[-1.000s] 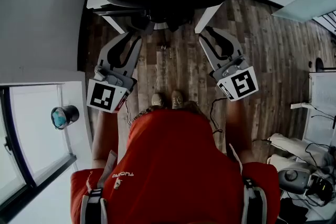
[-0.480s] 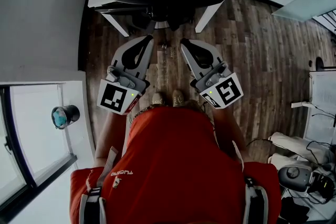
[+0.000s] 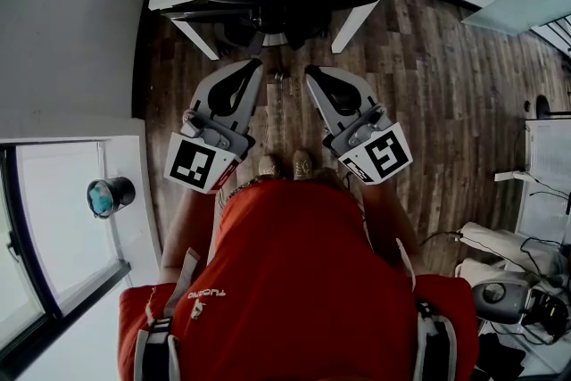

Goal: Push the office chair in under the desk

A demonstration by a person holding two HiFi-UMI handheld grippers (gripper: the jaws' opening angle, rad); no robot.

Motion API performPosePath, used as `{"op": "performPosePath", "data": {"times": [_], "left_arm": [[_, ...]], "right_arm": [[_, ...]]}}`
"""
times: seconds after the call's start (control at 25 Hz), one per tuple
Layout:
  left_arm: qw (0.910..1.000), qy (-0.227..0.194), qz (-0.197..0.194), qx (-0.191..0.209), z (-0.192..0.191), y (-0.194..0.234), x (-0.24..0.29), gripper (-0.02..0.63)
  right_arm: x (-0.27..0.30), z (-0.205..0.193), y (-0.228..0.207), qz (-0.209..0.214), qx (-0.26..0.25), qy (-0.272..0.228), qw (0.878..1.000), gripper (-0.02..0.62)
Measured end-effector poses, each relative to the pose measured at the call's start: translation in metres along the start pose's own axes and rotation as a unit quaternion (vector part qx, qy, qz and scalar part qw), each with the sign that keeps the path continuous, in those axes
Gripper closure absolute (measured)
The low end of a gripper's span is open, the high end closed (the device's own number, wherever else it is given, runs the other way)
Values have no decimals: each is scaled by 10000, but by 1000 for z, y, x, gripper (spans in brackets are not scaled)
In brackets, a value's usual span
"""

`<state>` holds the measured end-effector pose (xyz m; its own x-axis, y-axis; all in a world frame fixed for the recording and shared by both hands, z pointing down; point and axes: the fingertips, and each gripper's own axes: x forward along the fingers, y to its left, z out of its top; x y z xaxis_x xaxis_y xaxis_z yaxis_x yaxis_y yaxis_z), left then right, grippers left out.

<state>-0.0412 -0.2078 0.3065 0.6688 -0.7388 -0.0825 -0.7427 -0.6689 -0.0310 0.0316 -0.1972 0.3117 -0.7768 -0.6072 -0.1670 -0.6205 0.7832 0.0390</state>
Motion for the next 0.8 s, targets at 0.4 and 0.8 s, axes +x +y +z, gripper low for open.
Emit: {"op": "performPosePath", "data": {"times": [0.4, 0.8], "left_arm": [[9999, 112, 7, 20, -4, 2, -3, 598], [10000, 45, -22, -11, -3, 1, -2, 598]], "right_arm": [[2, -1, 3, 73, -42, 52, 10000, 571], [1, -2, 3, 97, -38, 53, 9999, 571]]}}
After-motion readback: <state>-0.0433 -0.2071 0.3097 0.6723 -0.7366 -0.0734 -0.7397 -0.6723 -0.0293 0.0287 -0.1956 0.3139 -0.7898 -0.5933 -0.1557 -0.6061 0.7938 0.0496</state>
